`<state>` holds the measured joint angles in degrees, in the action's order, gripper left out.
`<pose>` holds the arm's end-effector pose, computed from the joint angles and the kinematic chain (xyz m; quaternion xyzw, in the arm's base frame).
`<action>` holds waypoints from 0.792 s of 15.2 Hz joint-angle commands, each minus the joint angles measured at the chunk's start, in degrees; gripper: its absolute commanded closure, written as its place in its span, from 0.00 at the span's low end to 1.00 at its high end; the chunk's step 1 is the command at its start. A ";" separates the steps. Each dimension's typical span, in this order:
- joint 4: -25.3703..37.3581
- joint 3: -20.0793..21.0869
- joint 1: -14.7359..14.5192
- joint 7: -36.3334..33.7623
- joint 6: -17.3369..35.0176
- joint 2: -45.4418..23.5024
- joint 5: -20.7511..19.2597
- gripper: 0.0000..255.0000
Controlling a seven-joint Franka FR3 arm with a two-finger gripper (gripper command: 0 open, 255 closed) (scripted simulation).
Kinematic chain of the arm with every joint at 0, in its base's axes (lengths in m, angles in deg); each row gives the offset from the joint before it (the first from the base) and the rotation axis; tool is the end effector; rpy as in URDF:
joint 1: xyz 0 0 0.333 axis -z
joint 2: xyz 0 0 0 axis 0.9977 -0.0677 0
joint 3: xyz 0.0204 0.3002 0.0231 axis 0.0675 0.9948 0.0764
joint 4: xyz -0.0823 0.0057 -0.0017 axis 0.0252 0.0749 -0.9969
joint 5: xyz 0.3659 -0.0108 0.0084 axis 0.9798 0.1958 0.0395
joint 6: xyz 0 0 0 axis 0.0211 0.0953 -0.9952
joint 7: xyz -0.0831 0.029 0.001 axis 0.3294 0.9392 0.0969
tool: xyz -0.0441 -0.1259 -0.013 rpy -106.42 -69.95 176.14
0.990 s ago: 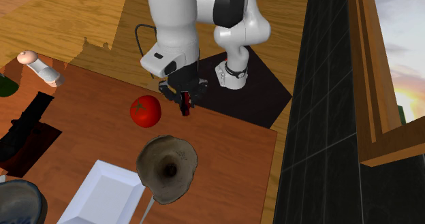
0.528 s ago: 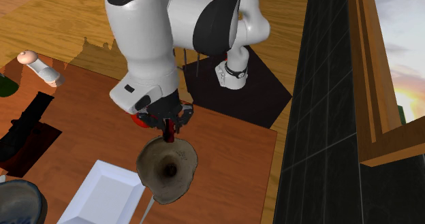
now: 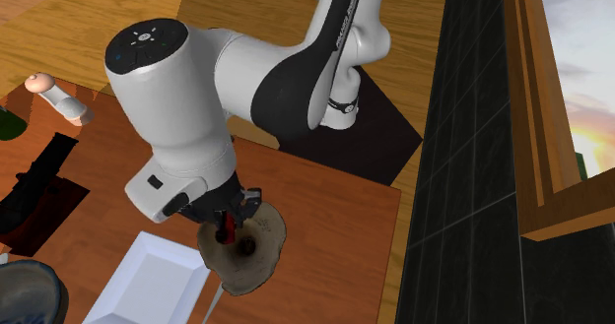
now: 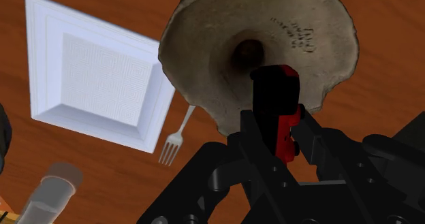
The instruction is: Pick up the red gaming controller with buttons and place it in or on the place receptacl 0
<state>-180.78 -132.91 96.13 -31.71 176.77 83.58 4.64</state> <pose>0.3411 -0.4506 0.4869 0.9836 -0.1544 0.0850 0.0385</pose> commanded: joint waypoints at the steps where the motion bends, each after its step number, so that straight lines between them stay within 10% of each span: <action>1: -1.25 0.01 0.03 0.25 1.47 -0.29 0.33 1.00; 12: -6.03 0.07 0.30 1.89 7.49 -2.16 2.34 1.00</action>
<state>-186.74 -132.84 96.42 -29.86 184.13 81.47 6.92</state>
